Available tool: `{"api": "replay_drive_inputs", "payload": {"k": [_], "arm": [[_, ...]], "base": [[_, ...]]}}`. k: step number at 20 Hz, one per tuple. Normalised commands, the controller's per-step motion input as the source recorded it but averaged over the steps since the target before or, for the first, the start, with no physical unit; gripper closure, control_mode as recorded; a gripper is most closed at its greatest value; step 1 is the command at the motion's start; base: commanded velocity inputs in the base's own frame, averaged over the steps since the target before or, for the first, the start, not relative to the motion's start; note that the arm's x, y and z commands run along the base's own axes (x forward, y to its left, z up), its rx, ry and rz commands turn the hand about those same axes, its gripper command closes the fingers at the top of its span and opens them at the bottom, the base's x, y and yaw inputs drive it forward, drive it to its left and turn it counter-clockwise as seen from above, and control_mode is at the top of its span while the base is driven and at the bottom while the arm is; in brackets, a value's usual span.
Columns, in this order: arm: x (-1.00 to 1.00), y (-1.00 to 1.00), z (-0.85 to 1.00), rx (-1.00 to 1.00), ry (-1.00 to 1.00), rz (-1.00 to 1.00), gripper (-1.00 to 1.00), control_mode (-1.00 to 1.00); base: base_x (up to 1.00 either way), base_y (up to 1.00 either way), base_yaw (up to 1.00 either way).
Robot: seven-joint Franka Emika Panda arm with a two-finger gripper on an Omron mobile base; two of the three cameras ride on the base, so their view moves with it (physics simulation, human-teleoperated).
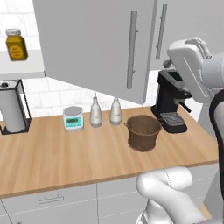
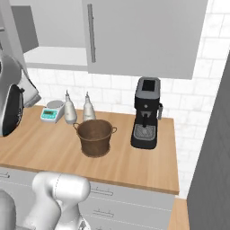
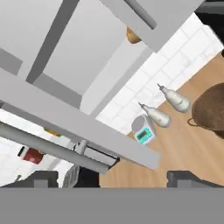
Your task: Open the cabinet, pick up the bread from the cabinet and place it in the basket. Then move the basket to the dining counter.
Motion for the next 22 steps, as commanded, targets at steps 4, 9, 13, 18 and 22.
{"api": "replay_drive_inputs", "payload": {"k": [4,9,13,18,22], "arm": [[0.54,-0.39,0.1,0.29,0.12,0.01,-1.0,-1.0],[0.72,0.11,0.07,0.11,0.27,-0.01,-1.0,-1.0],[0.37,0.0,0.27,0.17,0.33,0.0,-1.0,-1.0],[0.16,0.19,-0.01,0.21,0.08,0.0,-1.0,-1.0],[0.29,0.36,-0.12,0.22,0.05,0.0,-1.0,-1.0]], "base": [[0.0,0.0,0.0],[0.0,0.0,0.0],[0.0,0.0,0.0],[0.0,0.0,0.0],[0.0,0.0,0.0]]}}
